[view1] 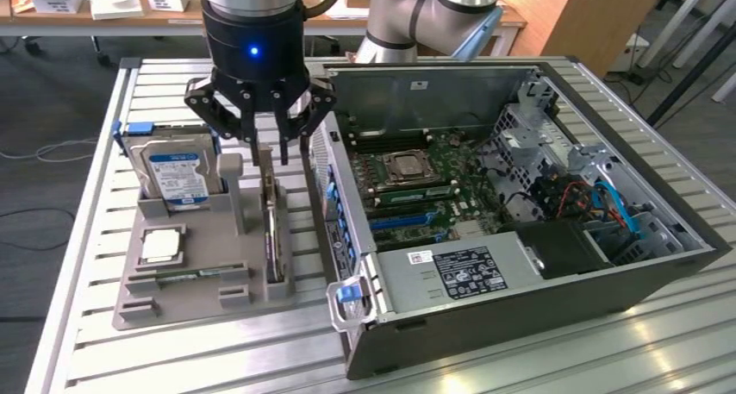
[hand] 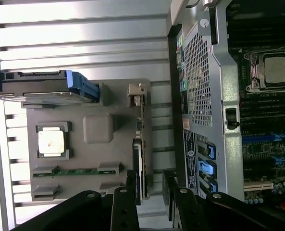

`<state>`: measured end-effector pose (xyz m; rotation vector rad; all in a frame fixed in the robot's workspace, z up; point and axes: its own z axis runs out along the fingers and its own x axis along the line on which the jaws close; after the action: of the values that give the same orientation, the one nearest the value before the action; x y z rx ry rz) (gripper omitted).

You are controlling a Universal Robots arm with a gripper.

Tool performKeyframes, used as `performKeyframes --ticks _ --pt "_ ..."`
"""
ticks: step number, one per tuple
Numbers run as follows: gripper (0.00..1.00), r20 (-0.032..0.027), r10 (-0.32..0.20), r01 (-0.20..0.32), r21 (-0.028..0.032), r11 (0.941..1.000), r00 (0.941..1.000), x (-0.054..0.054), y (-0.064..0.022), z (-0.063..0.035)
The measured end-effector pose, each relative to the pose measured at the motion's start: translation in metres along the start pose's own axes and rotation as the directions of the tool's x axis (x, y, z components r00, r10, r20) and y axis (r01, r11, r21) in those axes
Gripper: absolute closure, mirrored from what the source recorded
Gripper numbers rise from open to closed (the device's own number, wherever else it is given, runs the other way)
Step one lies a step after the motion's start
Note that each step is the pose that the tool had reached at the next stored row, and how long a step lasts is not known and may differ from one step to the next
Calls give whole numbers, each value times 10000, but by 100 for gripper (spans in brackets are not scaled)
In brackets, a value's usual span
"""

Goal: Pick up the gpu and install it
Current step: 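Pick up the gpu and move the gpu toward the slot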

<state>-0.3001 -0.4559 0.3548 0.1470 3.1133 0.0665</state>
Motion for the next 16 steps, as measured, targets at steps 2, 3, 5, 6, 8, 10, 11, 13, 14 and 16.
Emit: performKeyframes --ticks 2,3,5,6,8,10,11,13,14,16 --pt "64 1 0 0 0 10000 10000 0 -1 1" --pt "64 1 2 -2 -2 10000 10000 2 -6 1" --pt "64 3 1 -1 -1 10000 10000 10 -25 0" --pt "64 2 1 -1 -1 10000 10000 15 -34 -1" --pt "64 3 0 0 -3 10000 10000 20 -54 -1" --pt "64 3 0 0 -3 10000 10000 23 -63 -2" --pt "64 4 1 -1 -3 10000 10000 23 -64 -2" --pt "64 4 2 -2 -3 10000 10000 23 -65 4" --pt "64 4 0 0 -3 10000 10000 23 -66 18" --pt "64 3 0 0 -2 10000 10000 24 -67 49"
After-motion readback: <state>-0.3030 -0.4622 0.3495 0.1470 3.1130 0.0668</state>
